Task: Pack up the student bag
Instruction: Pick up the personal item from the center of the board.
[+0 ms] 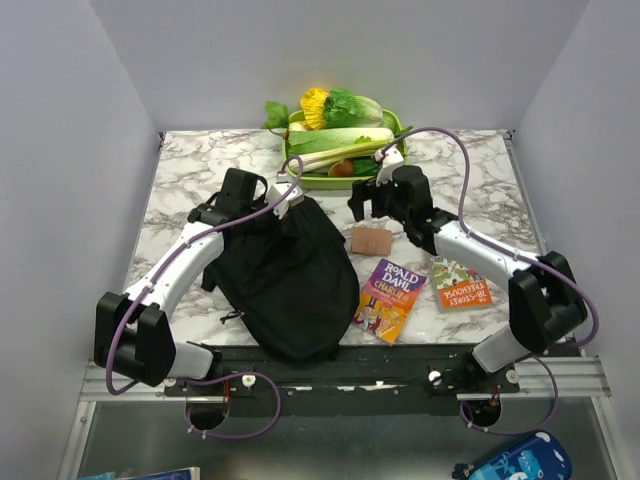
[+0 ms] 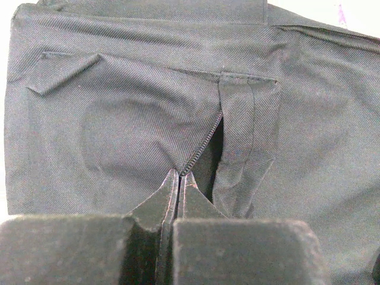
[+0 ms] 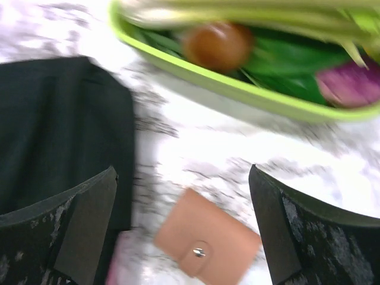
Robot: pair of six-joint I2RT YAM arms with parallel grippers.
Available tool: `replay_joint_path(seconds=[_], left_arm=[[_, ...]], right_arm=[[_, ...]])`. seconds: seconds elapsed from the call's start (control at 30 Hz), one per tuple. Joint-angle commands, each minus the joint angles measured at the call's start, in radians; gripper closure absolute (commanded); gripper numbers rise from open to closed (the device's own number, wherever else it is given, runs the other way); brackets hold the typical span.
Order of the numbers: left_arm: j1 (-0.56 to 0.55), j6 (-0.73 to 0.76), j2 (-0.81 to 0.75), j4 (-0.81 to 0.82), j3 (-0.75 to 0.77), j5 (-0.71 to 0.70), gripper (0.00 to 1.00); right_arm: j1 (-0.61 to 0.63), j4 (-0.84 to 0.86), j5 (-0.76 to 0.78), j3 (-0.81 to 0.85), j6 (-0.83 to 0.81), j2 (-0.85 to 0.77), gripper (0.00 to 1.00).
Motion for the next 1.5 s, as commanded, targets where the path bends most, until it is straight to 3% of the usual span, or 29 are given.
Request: replay_joint_path(seconds=[0.0,0.3,0.5,0.7,0.87,1.03,1.47], left_arm=[[0.006,-0.001,-0.035,-0.022,0.06,0.015,1.0],[0.006,0.004,-0.029,-0.039,0.066,0.014,1.0],[0.006,-0.002,-0.024,-0.045,0.069,0.021,1.0],[0.006,0.001,-0.024,-0.049,0.061,0.023,1.0],[0.006,0.006,-0.027,-0.052,0.06,0.02,1.0],[0.006,0.009,-0.033,-0.057,0.054,0.014,1.0],[0.006,0.018,-0.036,-0.049,0.037,0.003,1.0]], right_arm=[[-0.087,-0.287,0.114,0.095,0.127,0.116,0.0],[-0.131,-0.421,0.218,0.199,0.2,0.293,0.0],[-0.139,-0.448,0.182,0.185,0.242,0.346,0.0],[-0.141,-0.439,0.182,0.122,0.28,0.328,0.0],[-0.141,-0.424,0.097,0.086,0.335,0.319,0.11],[-0.141,-0.427,0.141,0.035,0.377,0.27,0.15],[-0.142,-0.448,0.128,-0.026,0.369,0.093,0.1]])
